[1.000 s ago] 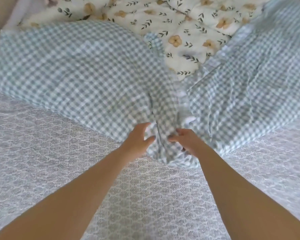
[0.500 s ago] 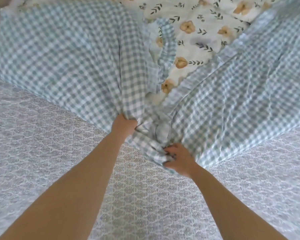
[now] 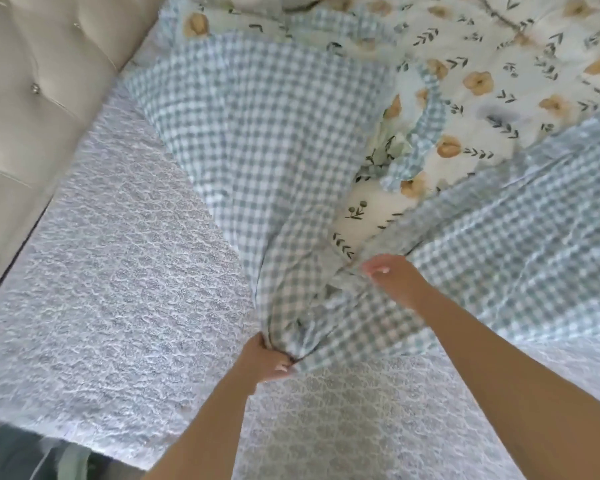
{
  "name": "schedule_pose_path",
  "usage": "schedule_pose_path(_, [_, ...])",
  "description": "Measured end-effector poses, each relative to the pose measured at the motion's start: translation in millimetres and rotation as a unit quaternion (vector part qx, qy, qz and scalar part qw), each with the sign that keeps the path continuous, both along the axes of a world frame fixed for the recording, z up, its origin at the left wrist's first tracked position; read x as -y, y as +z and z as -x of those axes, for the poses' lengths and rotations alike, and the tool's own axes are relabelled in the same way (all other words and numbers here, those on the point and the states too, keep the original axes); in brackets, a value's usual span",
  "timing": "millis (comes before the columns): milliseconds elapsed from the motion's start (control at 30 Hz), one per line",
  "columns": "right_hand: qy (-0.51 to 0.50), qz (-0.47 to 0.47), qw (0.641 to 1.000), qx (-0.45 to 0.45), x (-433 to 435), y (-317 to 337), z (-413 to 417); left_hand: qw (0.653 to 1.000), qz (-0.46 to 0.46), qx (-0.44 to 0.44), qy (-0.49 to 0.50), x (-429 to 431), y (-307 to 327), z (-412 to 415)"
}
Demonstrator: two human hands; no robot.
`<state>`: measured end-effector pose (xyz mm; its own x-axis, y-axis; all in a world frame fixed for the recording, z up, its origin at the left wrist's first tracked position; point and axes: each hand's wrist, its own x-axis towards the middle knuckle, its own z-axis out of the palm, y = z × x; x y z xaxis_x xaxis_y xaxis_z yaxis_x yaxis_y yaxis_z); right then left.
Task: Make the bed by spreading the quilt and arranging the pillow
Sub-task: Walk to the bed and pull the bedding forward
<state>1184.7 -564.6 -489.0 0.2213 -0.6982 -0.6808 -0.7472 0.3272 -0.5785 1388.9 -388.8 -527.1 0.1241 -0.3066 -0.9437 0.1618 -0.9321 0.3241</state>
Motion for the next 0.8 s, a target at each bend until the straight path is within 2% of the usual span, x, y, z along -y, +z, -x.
schedule_pose_path(67, [-0.048,-0.012,0.998,0.047,5.1,4.7,-25.8,0.999,-0.006,-0.044,-0.027,-21.6,-1.0,-2.8])
schedule_pose_path(133, [-0.089,-0.051,0.989,0.105,6.8,5.8,-54.7,0.996,0.019,-0.031,-0.085,-20.3,-1.2,-19.3])
schedule_pose_path(233, [-0.135,-0.079,0.980,0.119,3.9,3.5,-93.4,0.981,0.058,0.043,-0.182,11.5,6.0,-60.4])
schedule_pose_path(333, [-0.194,-0.099,0.970,0.111,-3.9,-5.1,-114.1,0.963,0.159,0.157,-0.150,54.6,27.1,-95.5])
schedule_pose_path(367, [-0.209,-0.103,0.967,0.104,-7.6,-8.8,-117.2,0.945,0.213,0.206,-0.138,67.6,33.0,-105.5])
schedule_pose_path(400, [-0.232,-0.114,0.960,0.111,-11.5,-12.5,-119.1,0.913,0.266,0.258,-0.169,80.0,36.0,-114.9])
schedule_pose_path(467, [-0.276,-0.144,0.935,0.169,-17.0,-22.1,-120.8,0.821,0.355,0.319,-0.313,103.0,33.5,-125.4])
schedule_pose_path(500, [-0.281,-0.152,0.927,0.198,-16.4,-25.7,-120.0,0.774,0.372,0.329,-0.392,113.6,30.2,-125.5])
schedule_pose_path(600, [-0.255,-0.160,0.932,0.202,-13.0,-29.4,-120.1,0.666,0.297,0.354,-0.586,130.1,12.2,-121.0])
schedule_pose_path(633, [-0.253,-0.167,0.932,0.199,-11.2,-30.7,-119.8,0.647,0.257,0.360,-0.621,129.2,2.4,-121.6])
schedule_pose_path(667, [-0.250,-0.165,0.934,0.196,-10.7,-28.7,-121.4,0.639,0.227,0.365,-0.637,125.5,-6.9,-124.6])
schedule_pose_path(700, [-0.248,-0.157,0.936,0.197,-10.1,-30.6,-124.6,0.646,0.219,0.362,-0.635,119.8,-17.2,-130.3])
schedule_pose_path(733, [-0.247,-0.142,0.938,0.199,-11.3,-26.9,-127.9,0.676,0.222,0.344,-0.613,112.9,-22.3,-134.9])
schedule_pose_path(800, [-0.215,-0.091,0.955,0.186,-20.3,-23.2,-144.4,0.776,0.248,0.260,-0.519,104.7,-22.3,-150.5])
